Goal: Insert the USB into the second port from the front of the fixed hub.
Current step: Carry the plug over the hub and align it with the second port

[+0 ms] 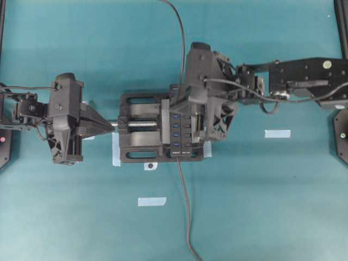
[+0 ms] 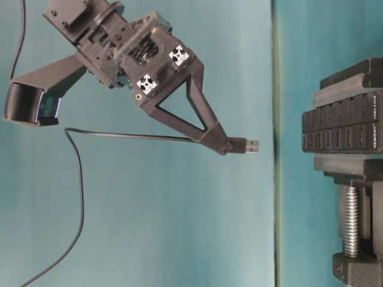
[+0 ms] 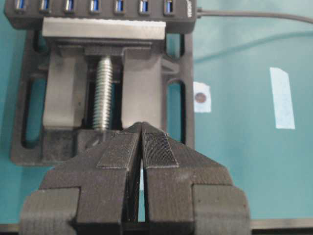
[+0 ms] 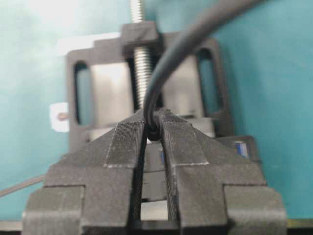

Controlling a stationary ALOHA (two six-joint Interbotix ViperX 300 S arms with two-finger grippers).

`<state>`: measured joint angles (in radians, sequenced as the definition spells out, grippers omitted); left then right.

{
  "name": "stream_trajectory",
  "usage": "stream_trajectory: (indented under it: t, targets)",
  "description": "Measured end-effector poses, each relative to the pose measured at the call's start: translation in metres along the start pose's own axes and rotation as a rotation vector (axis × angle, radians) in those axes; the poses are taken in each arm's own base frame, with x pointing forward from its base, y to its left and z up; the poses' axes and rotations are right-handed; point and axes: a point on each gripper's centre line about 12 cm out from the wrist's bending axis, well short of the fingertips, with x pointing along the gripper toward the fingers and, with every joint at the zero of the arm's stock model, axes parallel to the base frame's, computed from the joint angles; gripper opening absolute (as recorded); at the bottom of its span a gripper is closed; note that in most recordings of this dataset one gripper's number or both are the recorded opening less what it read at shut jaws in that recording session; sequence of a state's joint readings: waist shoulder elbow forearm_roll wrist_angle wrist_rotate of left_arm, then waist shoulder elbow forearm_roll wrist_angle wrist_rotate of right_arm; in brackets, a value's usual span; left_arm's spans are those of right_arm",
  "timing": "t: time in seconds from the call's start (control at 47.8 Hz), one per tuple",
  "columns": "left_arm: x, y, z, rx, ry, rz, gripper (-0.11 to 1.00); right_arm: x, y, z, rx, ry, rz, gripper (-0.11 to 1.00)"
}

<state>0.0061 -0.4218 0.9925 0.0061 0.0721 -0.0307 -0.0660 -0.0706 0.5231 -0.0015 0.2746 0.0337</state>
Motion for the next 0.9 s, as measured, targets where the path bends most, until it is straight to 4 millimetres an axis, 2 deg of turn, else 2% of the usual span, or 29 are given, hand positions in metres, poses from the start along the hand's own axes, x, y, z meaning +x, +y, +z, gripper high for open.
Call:
stream_trajectory:
  t: [0.9]
  targets:
    - [0.0, 0.0, 0.001, 0.002, -0.002, 0.0, 0.0, 0.024, 0.018, -0.026, 0.01, 0.081, 0.03, 0.07]
